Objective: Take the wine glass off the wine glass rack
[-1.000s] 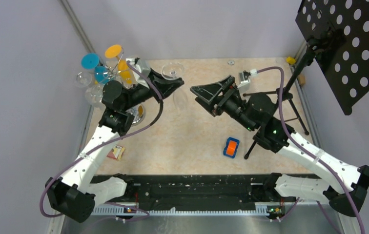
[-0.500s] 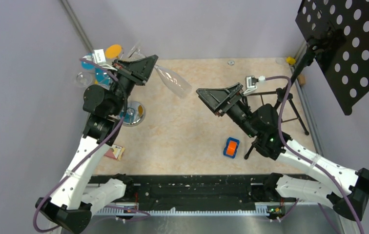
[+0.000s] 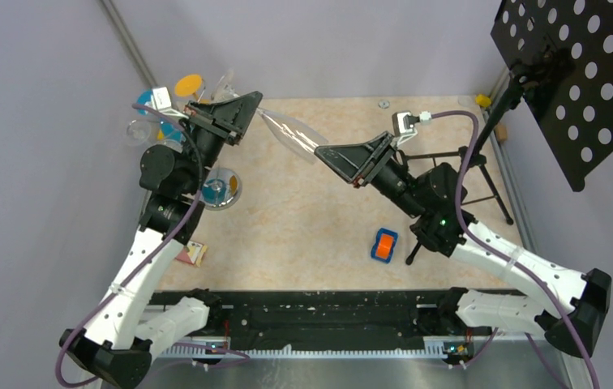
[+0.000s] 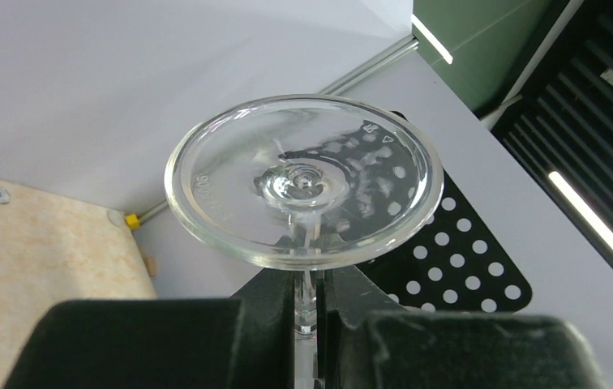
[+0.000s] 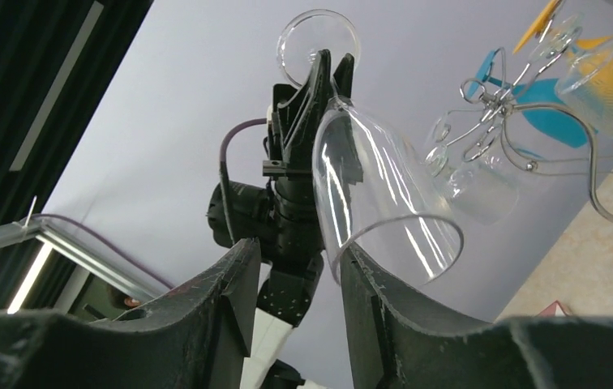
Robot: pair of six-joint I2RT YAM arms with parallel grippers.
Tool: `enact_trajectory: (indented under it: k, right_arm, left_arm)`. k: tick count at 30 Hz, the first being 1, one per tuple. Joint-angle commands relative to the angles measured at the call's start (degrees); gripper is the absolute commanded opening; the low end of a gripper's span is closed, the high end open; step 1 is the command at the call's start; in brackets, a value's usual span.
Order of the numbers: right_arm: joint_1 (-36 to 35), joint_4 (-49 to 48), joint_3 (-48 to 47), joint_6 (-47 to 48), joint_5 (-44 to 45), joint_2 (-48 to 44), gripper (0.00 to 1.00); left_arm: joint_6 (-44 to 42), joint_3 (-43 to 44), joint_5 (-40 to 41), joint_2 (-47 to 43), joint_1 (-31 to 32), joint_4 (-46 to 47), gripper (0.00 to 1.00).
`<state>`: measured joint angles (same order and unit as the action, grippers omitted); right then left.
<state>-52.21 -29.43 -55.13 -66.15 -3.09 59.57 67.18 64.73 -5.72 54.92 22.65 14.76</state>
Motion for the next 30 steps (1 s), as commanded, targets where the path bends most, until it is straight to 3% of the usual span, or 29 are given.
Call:
enact_trajectory:
  k: [1, 4, 8, 10, 11, 15, 17, 19, 22, 30]
  right_arm:
    - [0.54, -1.57, -4.66, 0.23, -1.91, 1.98, 0.42]
    - [0.82, -1.47, -5.47, -0.48, -1.71, 3.73, 0.37]
    - [0.89, -1.81, -6.33, -0.30, -0.69, 6.14, 0.24]
    - [0.98, -1.74, -6.57, 0.17, 0.12, 7.02, 0.08]
    - [1.03, -1.54, -6.75, 0.46, 0.87, 7.27, 0.01]
    - [1.06, -0.33, -7.33, 3.91, 5.21, 7.56, 0.00]
    - [1.11, 0.37, -7.86, 7.10, 8.54, 7.43, 0.00]
    - [1.22, 1.93, -9.06, 10.93, 12.12, 7.48, 0.00]
    - [1.21, 6.14, -12.13, 18.83, 17.95, 8.25, 0.00]
    - [1.19, 28.91, -23.73, 43.28, 30.54, 15.27, 0.00]
  left_arm:
    - [4.66, -1.51, -4.52, 0.33, 0.20, 6.67, 0.00]
    - [4.79, -1.44, -6.51, 0.24, 0.20, 6.78, 0.00]
    - [5.06, -2.13, -8.12, -0.09, 0.20, 7.81, 0.00]
    - [4.98, -3.32, -8.30, -0.69, 0.20, 8.88, 0.02]
    - [4.34, -3.90, -8.66, -1.02, 0.20, 9.88, 0.07]
    - [-0.64, -4.63, -8.90, -2.80, 0.20, 8.97, 0.48]
    - [-4.46, -4.26, -8.60, -3.87, 0.20, 6.13, 0.62]
    - [-8.68, -3.88, -8.37, -4.86, 0.20, 2.20, 0.70]
    - [-15.27, -3.12, -8.83, -6.09, 0.19, -5.04, 0.73]
    - [-38.94, 4.14, -7.60, -6.45, 0.11, -27.45, 0.74]
